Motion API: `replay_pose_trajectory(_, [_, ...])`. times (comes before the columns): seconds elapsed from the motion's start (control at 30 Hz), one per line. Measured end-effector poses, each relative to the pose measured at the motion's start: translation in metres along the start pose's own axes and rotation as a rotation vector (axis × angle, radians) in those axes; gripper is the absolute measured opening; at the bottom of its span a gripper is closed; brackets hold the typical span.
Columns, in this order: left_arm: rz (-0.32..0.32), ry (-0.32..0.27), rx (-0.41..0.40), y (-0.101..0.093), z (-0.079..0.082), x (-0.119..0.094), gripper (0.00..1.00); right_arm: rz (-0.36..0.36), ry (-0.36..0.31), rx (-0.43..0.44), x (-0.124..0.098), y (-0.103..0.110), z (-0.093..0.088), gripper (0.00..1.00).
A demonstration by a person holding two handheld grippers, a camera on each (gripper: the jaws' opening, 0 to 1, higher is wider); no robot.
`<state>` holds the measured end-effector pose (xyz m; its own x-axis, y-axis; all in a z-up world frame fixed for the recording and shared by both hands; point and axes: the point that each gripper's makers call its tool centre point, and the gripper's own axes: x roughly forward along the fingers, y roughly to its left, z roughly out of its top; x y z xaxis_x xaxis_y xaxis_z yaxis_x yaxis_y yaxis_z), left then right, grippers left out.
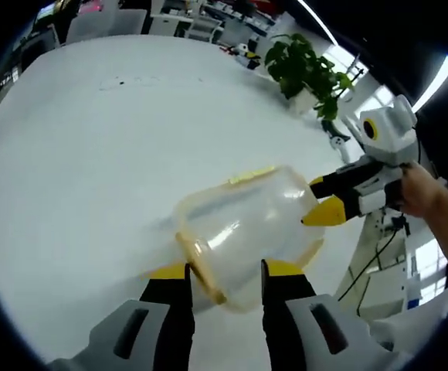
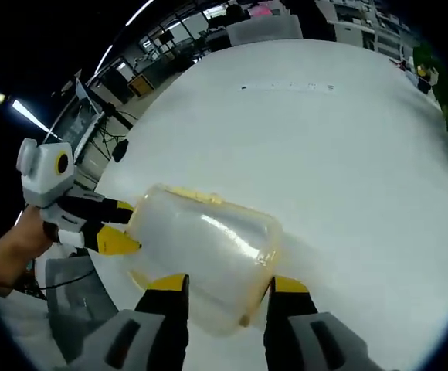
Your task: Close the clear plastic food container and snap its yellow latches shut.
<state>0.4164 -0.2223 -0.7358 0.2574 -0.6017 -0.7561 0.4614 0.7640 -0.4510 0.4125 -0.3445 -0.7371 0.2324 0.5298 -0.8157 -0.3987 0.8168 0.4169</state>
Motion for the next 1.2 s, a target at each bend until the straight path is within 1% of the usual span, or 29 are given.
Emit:
replay_pose_trajectory(0.1, [-0.008, 0.005, 0.014, 0.000, -0.002, -0.002, 0.32, -0.007, 0.001, 0.018, 0.001, 0.001, -0.004, 0.36])
replay_pose_trajectory(0.27, [-0.012, 0.012, 0.027, 0.000, -0.002, 0.002, 0.32, -0.015, -0.033, 0.042, -0.001, 0.000, -0.008, 0.37])
replay_pose_trajectory(0.33, [-0.011, 0.010, 0.029, -0.001, -0.002, 0.002, 0.33, -0.017, -0.041, 0.034, -0.001, 0.001, -0.008, 0.38])
replay_pose_trajectory(0.4, [-0.012, 0.008, 0.028, 0.000, -0.002, 0.001, 0.33, -0.015, -0.047, 0.049, -0.001, 0.001, -0.009, 0.39])
replay_pose_trajectory(0.53, [-0.018, 0.007, 0.007, 0.000, -0.002, 0.002, 0.34, -0.010, -0.052, 0.039, -0.002, 0.001, -0.009, 0.39])
replay_pose_trajectory(0.57, [-0.018, 0.005, 0.009, 0.000, -0.003, 0.001, 0.34, -0.016, -0.062, 0.008, -0.001, -0.001, -0.005, 0.39])
replay_pose_trajectory(0.6, [-0.015, 0.001, 0.013, 0.000, -0.002, 0.001, 0.35, -0.022, -0.056, -0.006, -0.003, -0.001, -0.006, 0.39])
replay_pose_trajectory(0.63, [-0.001, -0.008, 0.043, 0.000, 0.001, -0.001, 0.33, -0.033, -0.050, -0.034, -0.004, -0.001, -0.004, 0.37])
replay_pose_trajectory(0.67, [0.021, -0.002, 0.073, 0.002, 0.003, -0.003, 0.33, -0.038, -0.031, -0.055, -0.008, -0.002, -0.007, 0.36])
replay_pose_trajectory(0.7, [0.008, -0.029, 0.078, -0.001, 0.007, -0.004, 0.34, -0.031, -0.025, -0.068, -0.007, -0.002, -0.005, 0.36])
replay_pose_trajectory(0.73, [0.003, -0.033, 0.071, -0.002, 0.010, -0.006, 0.36, -0.025, -0.039, -0.077, -0.009, -0.001, -0.002, 0.37])
replay_pose_trajectory(0.77, [-0.003, -0.039, 0.063, -0.002, 0.011, -0.008, 0.36, -0.019, -0.038, -0.098, -0.011, 0.001, 0.001, 0.38])
replay_pose_trajectory(0.8, [-0.005, -0.041, 0.060, -0.001, 0.014, -0.009, 0.35, -0.021, -0.028, -0.112, -0.013, 0.000, 0.000, 0.38])
replay_pose_trajectory(0.83, [-0.004, -0.037, 0.065, 0.000, 0.014, -0.010, 0.35, -0.042, -0.015, -0.149, -0.014, -0.004, 0.001, 0.38])
replay_pose_trajectory(0.9, [0.002, -0.032, 0.079, 0.002, 0.013, -0.013, 0.36, -0.039, 0.014, -0.197, -0.015, -0.003, -0.001, 0.37])
replay_pose_trajectory(1.0, [0.008, -0.034, 0.094, 0.004, 0.016, -0.016, 0.37, -0.033, 0.029, -0.228, -0.016, 0.001, 0.001, 0.35])
replay_pose_trajectory(1.03, [0.004, -0.038, 0.111, 0.004, 0.018, -0.017, 0.37, -0.045, 0.038, -0.255, -0.017, -0.001, 0.003, 0.34])
replay_pose_trajectory(1.1, [0.002, -0.037, 0.138, 0.002, 0.020, -0.019, 0.36, -0.072, 0.077, -0.337, -0.018, -0.004, 0.001, 0.31])
replay_pose_trajectory(1.13, [0.002, -0.031, 0.163, 0.002, 0.021, -0.020, 0.35, -0.087, 0.076, -0.376, -0.018, -0.004, 0.004, 0.30])
replay_pose_trajectory(1.17, [0.002, -0.027, 0.177, 0.002, 0.021, -0.020, 0.34, -0.077, 0.066, -0.375, -0.017, 0.000, 0.007, 0.29])
replay_pose_trajectory(1.2, [0.002, -0.021, 0.187, 0.001, 0.021, -0.019, 0.34, -0.069, 0.072, -0.381, -0.017, 0.003, 0.007, 0.29])
